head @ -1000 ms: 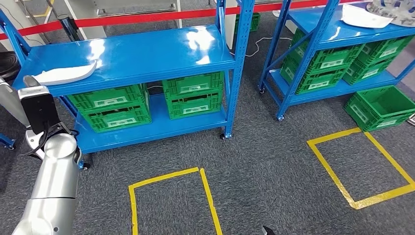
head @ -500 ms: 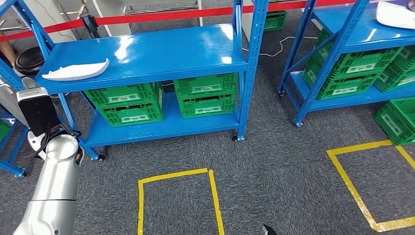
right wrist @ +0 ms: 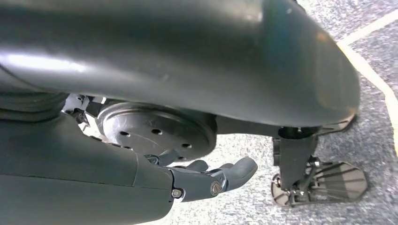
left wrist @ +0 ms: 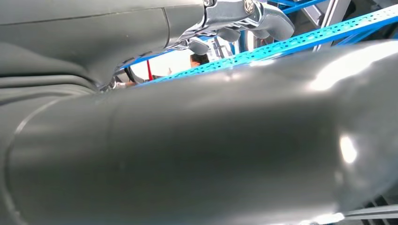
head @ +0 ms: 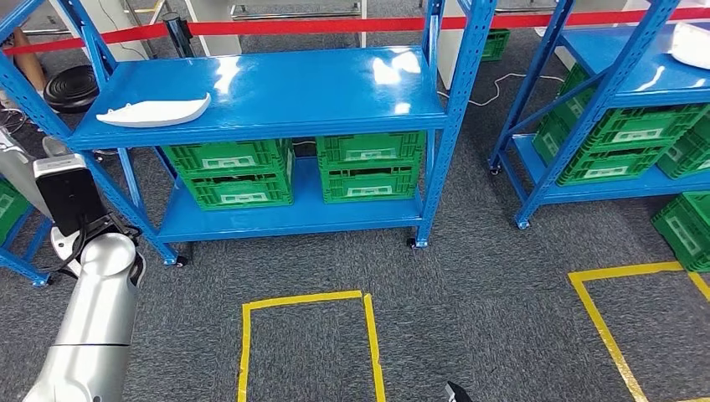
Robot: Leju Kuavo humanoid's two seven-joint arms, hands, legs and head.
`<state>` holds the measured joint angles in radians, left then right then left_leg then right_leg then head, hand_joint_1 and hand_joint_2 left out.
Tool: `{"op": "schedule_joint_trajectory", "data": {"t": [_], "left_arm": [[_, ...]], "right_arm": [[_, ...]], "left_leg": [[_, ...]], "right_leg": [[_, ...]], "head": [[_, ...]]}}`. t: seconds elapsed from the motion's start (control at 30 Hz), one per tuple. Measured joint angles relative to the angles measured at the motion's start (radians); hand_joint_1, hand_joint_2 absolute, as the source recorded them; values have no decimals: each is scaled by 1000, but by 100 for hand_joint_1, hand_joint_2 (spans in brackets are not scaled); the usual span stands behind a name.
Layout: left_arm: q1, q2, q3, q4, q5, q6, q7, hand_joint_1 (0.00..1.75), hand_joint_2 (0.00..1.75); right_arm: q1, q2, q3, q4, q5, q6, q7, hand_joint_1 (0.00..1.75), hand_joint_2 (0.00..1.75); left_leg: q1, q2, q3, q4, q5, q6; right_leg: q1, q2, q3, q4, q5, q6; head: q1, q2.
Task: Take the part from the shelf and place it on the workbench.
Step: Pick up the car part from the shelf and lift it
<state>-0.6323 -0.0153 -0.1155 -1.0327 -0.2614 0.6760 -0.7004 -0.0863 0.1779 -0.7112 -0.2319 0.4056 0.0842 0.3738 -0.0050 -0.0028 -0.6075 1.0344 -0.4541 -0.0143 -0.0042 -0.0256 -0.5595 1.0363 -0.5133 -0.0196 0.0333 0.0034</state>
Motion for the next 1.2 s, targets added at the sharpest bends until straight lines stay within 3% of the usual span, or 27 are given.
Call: {"op": "schedule_joint_trajectory", "data": {"t": [0.17, 0.37, 0.47, 0.53, 0.6, 0.63, 0.67, 0.73, 0.8, 0.9, 0.97, 1.03, 1.1, 1.13, 1.17, 1.2], "left_arm": [[0, 0, -5, 0, -8, 9, 0, 0, 0], [0, 0, -5, 0, -9, 11, 0, 0, 0], [0, 0, -6, 0, -17, 13, 0, 0, 0], [-8, -3, -9, 2, -32, 13, 0, 0, 0], [-14, -9, -12, 6, -45, 13, 0, 0, 0], [-14, -11, -13, 9, -48, 11, 0, 0, 0], [-14, -13, -13, 11, -50, 9, 0, 0, 0], [-14, -15, -13, 12, -55, 3, 0, 0, 0], [-16, -18, -13, 13, -58, -2, 0, 0, 0], [-17, -21, -13, 14, -60, -4, 0, 0, 0], [-18, -22, -13, 12, -61, -3, 0, 0, 0], [-17, -23, -13, 11, -60, -3, 0, 0, 0], [-7, -23, -13, 12, -58, -3, 0, 0, 0], [-2, -22, -13, 12, -58, -3, 0, 0, 0], [2, -22, -13, 12, -58, -3, 0, 0, 0], [3, -22, -13, 11, -58, -3, 0, 0, 0]], "right_arm": [[1, 0, 0, 0, 0, 17, 0, 0, 0], [1, 0, 0, 0, 0, 19, 0, 0, 0], [0, 0, 0, 0, 4, 26, 0, 0, 0], [0, 1, -1, 0, 2, 29, 0, 0, 0], [2, 1, -2, 0, -2, 28, 0, 0, 0], [4, 1, -3, 0, -3, 27, 0, 0, 0], [5, 1, -4, 0, -3, 25, 0, 0, 0], [6, 1, -6, 0, -5, 22, 0, 0, 0], [5, 2, -10, 1, -7, 19, -2, 0, 0], [5, 2, -14, 2, -10, 17, -6, 0, 0], [6, 3, -15, 2, -10, 17, -4, 0, 0], [6, 4, -16, 2, -10, 19, -3, 0, 0], [8, 4, -17, 2, -10, 21, -3, 0, 0], [10, 4, -17, 2, -10, 21, -3, 0, 0], [12, 4, -18, 2, -10, 22, -3, 0, 0], [13, 4, -18, 2, -10, 23, -3, 0, 0]], "left_leg": [[-3, 1, 0, 2, -3, 9], [-4, 1, 0, 3, -4, 11], [-9, 0, -1, 4, -7, 20], [-4, -2, 12, -10, -10, 36], [3, -7, 28, -22, -15, 47], [3, -10, 32, -21, -20, 45], [4, -14, 37, -19, -25, 42], [5, -18, 50, -15, -40, 34], [3, -21, 57, -9, -53, 22], [2, -22, 63, -14, -65, 3], [4, -16, 55, 14, -78, -10], [7, -7, -6, 126, -109, -21], [8, -4, -100, 258, -129, -28], [9, -4, -132, 285, -115, -27], [9, -3, -146, 271, -77, -26], [8, -3, -141, 219, -22, -22]], "right_leg": [[-5, 0, 3, -6, 3, 13], [-6, 0, 4, -7, 3, 14], [-9, -1, 7, -10, 2, 24], [-8, 7, -51, 95, -45, 35], [-7, 17, -144, 246, -92, 41], [-7, 18, -164, 264, -81, 41], [-8, 18, -164, 242, -51, 40], [-10, 19, -117, 120, 30, 36], [-9, 21, -73, 24, 60, 29], [-6, 23, -58, 4, 43, 10], [-9, 23, -39, -2, 33, -4], [-11, 22, -14, -7, 17, -14], [-11, 22, 10, -7, -4, -16], [-11, 22, 24, -7, -15, -16], [-11, 23, 41, -8, -28, -15], [-11, 23, 59, -8, -41, -12]], "head": [[0, 0], [0, 0], [-1, 0], [2, 0], [5, 0], [5, 0], [5, 0], [5, 0], [5, 0], [4, 0], [0, 0], [-5, 0], [-5, 0], [-5, 0], [-5, 0], [-5, 0]]}}
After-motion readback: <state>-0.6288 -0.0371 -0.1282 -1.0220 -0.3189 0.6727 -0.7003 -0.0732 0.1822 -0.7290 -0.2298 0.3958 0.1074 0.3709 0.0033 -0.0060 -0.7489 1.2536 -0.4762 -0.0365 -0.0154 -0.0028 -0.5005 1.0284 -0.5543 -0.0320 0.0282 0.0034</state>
